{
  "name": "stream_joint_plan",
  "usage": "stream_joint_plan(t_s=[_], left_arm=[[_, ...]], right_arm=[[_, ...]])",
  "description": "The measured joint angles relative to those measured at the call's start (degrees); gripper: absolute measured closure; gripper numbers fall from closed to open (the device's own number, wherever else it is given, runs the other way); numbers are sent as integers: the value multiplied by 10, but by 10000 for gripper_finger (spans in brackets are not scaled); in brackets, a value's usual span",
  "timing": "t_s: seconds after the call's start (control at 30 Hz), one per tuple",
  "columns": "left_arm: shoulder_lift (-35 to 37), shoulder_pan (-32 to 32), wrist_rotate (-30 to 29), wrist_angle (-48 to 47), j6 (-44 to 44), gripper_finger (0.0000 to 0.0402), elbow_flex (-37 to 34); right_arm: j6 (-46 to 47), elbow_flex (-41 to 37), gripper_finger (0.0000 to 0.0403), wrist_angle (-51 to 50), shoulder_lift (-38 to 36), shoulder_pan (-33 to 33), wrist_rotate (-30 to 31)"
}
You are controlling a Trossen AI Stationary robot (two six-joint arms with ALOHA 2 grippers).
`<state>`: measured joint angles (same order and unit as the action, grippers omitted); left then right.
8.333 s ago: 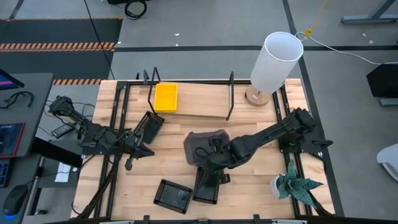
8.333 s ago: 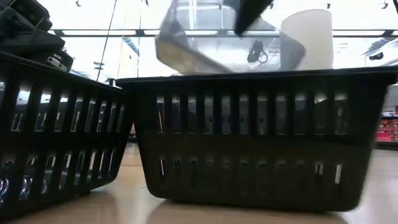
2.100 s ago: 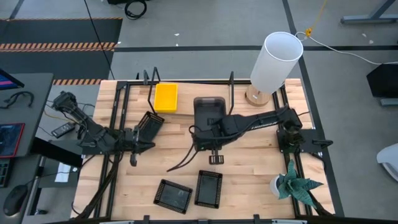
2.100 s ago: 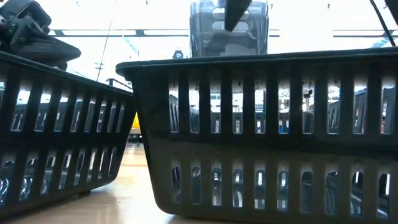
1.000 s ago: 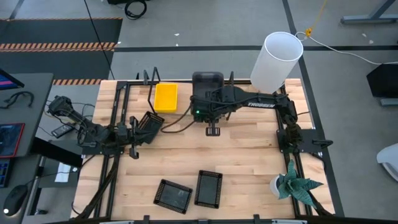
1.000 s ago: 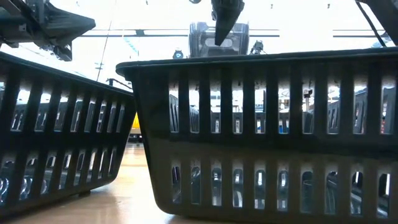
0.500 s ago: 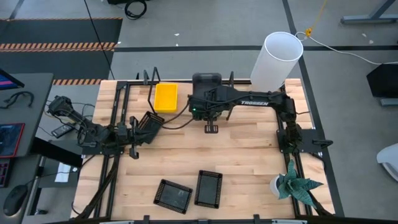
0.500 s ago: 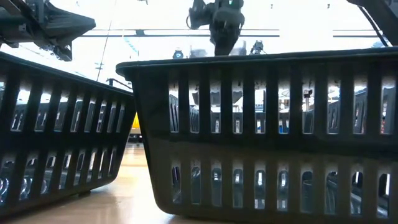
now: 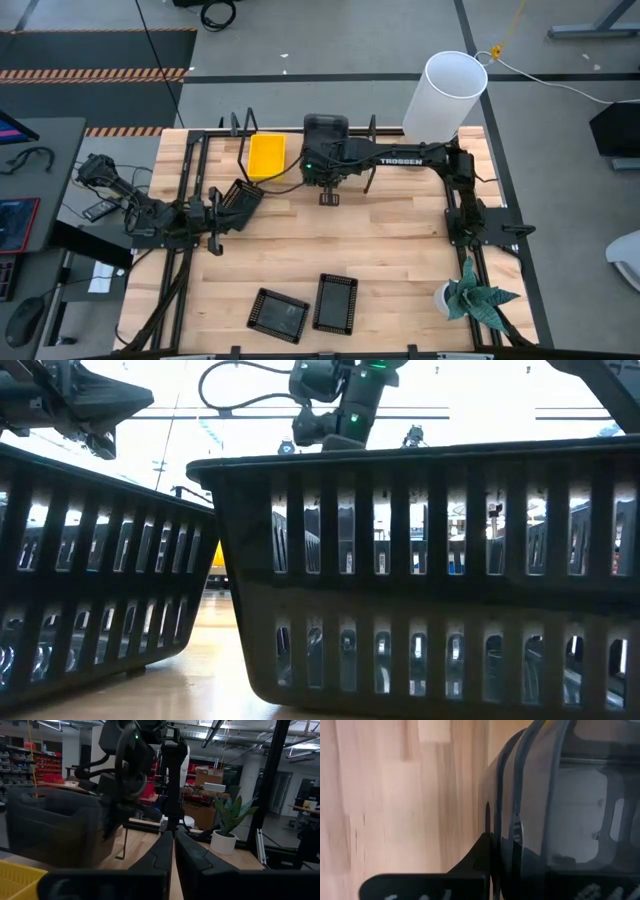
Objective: Stack baskets on shelf by color
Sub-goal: Put the stack of light black bins on the shelf
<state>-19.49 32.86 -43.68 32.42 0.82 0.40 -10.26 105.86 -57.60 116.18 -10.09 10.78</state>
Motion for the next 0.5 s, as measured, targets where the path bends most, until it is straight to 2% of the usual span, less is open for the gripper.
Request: stream_joint_plan(t_s=[0.5], left_arm=[[0,0,0,3,0,378,0]], right_arm=[[-16,0,387,97,1,-13,-37]])
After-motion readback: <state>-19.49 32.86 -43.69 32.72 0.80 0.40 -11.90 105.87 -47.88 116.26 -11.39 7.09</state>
